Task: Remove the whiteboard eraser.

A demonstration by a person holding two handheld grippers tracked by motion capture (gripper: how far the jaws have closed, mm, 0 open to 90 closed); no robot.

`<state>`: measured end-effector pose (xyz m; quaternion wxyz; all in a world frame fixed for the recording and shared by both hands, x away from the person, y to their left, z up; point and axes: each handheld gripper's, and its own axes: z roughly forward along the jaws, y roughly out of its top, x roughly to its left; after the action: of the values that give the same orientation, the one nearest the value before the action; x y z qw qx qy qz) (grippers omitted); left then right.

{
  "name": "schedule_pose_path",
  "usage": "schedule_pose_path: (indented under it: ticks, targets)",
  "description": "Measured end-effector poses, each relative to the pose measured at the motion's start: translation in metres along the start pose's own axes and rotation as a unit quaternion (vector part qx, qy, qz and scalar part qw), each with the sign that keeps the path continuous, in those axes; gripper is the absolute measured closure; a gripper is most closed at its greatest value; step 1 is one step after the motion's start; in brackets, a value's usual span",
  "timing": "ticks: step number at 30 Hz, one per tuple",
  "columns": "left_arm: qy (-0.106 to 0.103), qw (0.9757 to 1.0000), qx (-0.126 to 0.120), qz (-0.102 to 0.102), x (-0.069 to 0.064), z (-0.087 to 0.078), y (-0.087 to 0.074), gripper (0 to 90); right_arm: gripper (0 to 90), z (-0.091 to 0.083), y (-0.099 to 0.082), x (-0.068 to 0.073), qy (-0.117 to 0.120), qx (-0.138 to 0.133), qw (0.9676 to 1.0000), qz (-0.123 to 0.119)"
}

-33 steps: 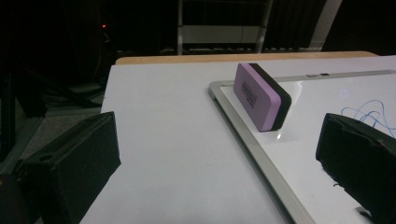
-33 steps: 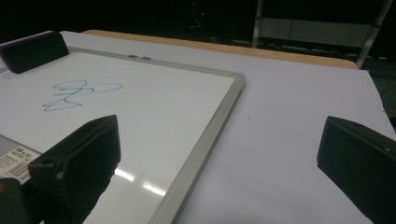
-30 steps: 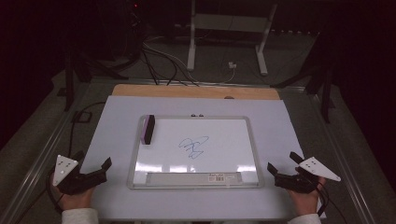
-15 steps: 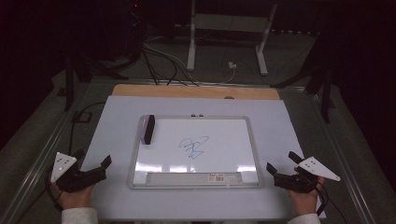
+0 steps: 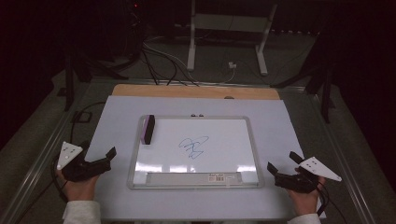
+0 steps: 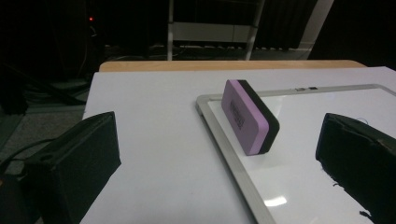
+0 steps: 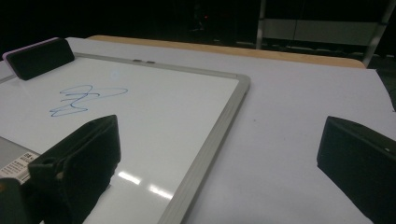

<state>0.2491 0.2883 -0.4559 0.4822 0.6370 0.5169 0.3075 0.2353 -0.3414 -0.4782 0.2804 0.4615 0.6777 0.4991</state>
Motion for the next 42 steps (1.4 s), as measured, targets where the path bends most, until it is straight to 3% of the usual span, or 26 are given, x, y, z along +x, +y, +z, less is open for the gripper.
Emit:
schedule_pose_path:
  ticks: [24,35,42]
  targets:
    - [-0.021,0.9996,0.015,0.009,-0.019,0.047,0.022,1.1,0.0,-0.001,0.0,-0.004,-0.004,-0.003,0.9999,0.01]
    - [-0.032,0.9985,0.043,0.014,-0.034,0.079,0.025,1.1,0.0,-0.001,-0.001,-0.005,-0.005,-0.002,0.9999,0.012]
    - [-0.037,0.9978,0.054,0.013,-0.038,0.091,0.024,1.1,0.0,-0.002,-0.001,-0.005,-0.007,-0.002,0.9999,0.013]
